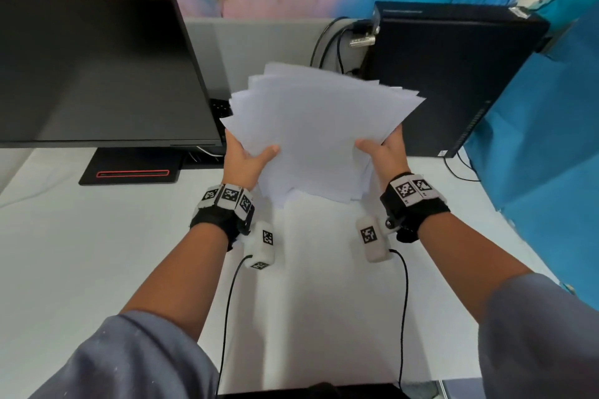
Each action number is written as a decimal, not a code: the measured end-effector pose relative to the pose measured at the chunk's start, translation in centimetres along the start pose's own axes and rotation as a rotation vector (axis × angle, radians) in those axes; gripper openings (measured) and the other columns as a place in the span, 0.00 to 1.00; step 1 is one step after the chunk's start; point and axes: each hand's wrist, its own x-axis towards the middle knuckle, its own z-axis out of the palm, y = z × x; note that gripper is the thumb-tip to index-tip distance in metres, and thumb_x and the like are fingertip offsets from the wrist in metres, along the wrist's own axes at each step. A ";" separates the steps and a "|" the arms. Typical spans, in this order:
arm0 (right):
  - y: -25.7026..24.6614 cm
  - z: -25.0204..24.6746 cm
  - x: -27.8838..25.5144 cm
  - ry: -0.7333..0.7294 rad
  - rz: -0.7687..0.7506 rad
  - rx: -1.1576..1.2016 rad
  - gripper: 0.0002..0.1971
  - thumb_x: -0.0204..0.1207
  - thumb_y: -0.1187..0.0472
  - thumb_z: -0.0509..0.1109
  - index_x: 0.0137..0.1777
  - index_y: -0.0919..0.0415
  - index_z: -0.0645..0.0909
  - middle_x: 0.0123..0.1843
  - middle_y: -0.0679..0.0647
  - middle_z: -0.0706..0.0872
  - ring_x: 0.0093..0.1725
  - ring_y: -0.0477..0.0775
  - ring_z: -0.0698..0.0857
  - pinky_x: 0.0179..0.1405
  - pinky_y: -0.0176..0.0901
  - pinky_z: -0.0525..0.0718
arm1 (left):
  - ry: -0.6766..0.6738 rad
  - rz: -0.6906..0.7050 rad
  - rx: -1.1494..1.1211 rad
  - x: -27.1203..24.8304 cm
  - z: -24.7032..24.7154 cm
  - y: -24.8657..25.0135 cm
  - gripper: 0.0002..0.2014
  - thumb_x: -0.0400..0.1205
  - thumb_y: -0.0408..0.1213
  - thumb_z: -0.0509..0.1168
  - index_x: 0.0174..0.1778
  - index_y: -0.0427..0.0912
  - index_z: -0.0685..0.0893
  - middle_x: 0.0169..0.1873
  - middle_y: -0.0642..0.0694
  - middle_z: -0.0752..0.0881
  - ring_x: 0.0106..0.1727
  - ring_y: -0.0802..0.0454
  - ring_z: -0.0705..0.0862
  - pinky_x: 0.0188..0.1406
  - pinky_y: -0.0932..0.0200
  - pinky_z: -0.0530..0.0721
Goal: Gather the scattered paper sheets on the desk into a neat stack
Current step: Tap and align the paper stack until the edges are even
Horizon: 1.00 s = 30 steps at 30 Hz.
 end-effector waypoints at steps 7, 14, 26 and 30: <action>-1.1 1.1 0.8 0.103 -0.129 -0.177 0.15 0.79 0.70 0.63 0.65 0.67 0.77 0.55 0.55 0.85 0.55 0.53 0.84 0.58 0.44 0.83 | 0.160 0.057 0.074 0.6 1.3 1.3 0.15 0.79 0.33 0.69 0.60 0.32 0.84 0.54 0.41 0.88 0.56 0.47 0.86 0.62 0.53 0.82; -3.9 2.0 0.3 0.076 -0.278 -0.230 0.25 0.81 0.74 0.50 0.78 0.62 0.58 0.54 0.48 0.80 0.46 0.41 0.81 0.41 0.15 0.77 | 0.252 0.233 0.199 -0.1 4.5 4.9 0.14 0.81 0.36 0.65 0.61 0.38 0.84 0.51 0.45 0.89 0.49 0.53 0.83 0.51 0.61 0.81; -2.0 -0.3 -1.0 0.067 -0.156 0.072 0.27 0.76 0.69 0.69 0.68 0.51 0.60 0.63 0.49 0.76 0.60 0.47 0.80 0.53 0.37 0.84 | -0.013 0.015 -0.079 -0.5 1.8 0.3 0.23 0.73 0.30 0.76 0.63 0.45 0.79 0.58 0.48 0.86 0.58 0.53 0.86 0.57 0.55 0.86; -4.1 -1.0 0.5 0.038 -0.285 -0.207 0.29 0.71 0.75 0.66 0.70 0.57 0.66 0.56 0.42 0.76 0.55 0.41 0.79 0.51 0.34 0.83 | -0.043 -0.051 -0.080 0.2 0.7 0.4 0.18 0.73 0.21 0.71 0.57 0.41 0.83 0.47 0.49 0.88 0.45 0.57 0.89 0.57 0.47 0.87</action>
